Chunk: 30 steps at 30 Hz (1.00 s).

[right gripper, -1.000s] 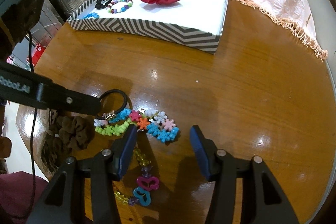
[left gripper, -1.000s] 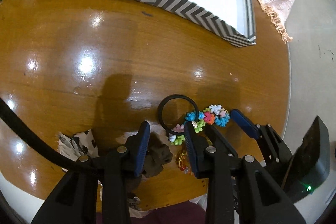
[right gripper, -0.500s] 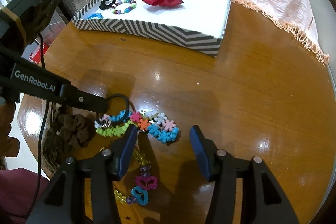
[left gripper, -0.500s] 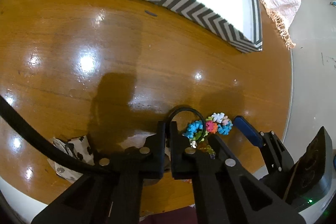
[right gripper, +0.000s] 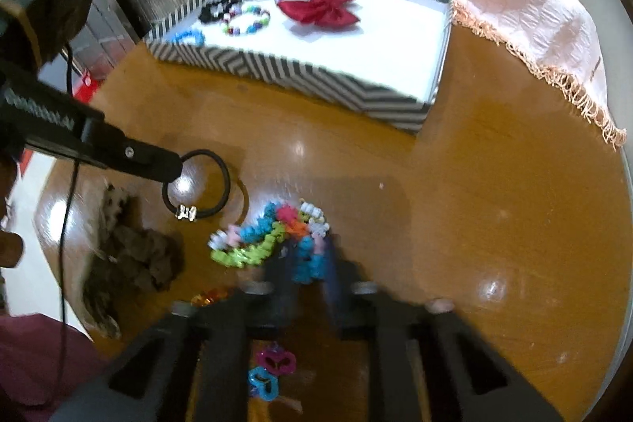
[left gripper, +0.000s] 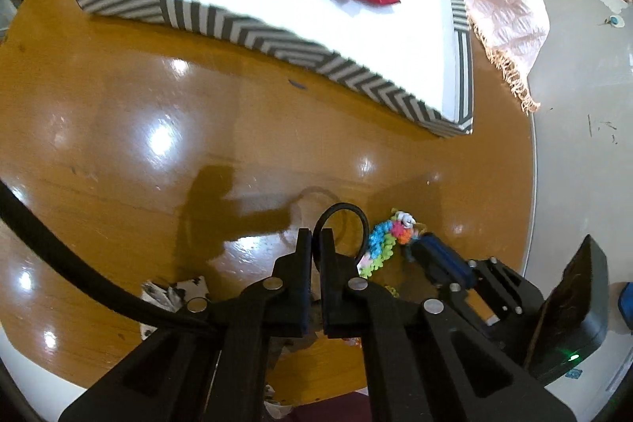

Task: Organize jewelry
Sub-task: 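Carry the charm hair tie and flower-bead bracelet over the tray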

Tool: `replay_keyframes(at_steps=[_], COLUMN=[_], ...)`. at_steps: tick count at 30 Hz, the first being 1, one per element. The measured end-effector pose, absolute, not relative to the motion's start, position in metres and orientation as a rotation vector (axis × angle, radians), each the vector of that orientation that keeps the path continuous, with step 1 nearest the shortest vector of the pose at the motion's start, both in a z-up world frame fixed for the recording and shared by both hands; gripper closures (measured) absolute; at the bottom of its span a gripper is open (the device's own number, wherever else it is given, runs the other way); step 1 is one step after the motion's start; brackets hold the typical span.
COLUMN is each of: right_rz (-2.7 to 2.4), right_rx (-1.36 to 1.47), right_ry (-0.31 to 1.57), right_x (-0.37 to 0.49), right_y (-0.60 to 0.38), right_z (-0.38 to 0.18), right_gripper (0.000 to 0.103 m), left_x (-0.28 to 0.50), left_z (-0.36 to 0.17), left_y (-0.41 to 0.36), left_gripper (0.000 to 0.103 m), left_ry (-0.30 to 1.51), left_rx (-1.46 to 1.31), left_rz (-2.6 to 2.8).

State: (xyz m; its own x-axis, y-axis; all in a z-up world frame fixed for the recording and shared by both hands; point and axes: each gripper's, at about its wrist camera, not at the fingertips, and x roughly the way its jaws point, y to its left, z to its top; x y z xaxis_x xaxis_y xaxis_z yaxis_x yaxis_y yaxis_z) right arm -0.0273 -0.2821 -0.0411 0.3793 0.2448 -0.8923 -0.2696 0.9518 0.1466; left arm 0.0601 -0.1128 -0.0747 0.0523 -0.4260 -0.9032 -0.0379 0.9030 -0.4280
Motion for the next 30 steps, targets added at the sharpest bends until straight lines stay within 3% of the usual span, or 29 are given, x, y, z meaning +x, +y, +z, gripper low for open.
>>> replay_keyframes(at_steps=[30], right_rz=[0.369], right_rx=[0.123], right_ry=[0.903], right_x=[0.046], right_y=[-0.31], right_z=[0.077], right_gripper=[0.097], left_x=[0.124], left_z=[-0.021], left_y=[-0.075], left_gripper=[0.1], left_ry=[1.351], left_rx=[-0.411], left_rz=[-0.266])
